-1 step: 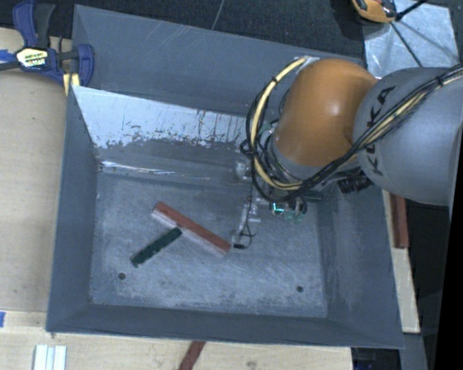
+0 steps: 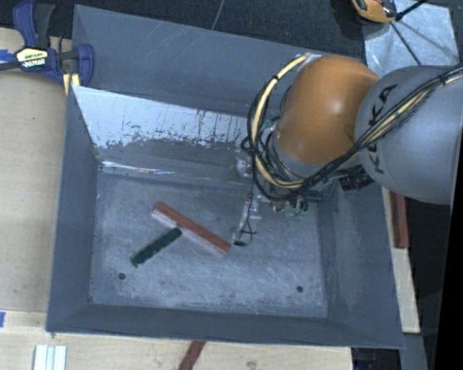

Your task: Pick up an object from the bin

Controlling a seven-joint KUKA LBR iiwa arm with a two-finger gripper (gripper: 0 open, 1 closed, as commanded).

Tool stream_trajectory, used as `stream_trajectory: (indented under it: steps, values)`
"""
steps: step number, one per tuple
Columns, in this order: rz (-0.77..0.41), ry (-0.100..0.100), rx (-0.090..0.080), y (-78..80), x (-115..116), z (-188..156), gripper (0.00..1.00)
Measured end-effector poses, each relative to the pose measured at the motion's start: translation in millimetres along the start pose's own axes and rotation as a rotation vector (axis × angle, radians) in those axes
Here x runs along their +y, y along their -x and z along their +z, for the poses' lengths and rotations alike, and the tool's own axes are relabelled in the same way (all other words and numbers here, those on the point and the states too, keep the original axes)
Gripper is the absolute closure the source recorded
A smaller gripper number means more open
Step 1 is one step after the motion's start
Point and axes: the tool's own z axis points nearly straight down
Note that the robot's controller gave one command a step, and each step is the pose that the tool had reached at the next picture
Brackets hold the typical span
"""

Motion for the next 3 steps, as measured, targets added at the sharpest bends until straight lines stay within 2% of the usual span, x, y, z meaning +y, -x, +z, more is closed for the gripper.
stream_trajectory:
  steps: [1, 2, 3]
  values:
    - [-0.072, -0.001, -0.006, -9.3, 14, 28, 0.0]
    - [-0.144, 0.001, -0.002, -21.2, 25, 86, 1.0]
    - [-0.144, 0.001, -0.002, -21.2, 25, 86, 1.0]
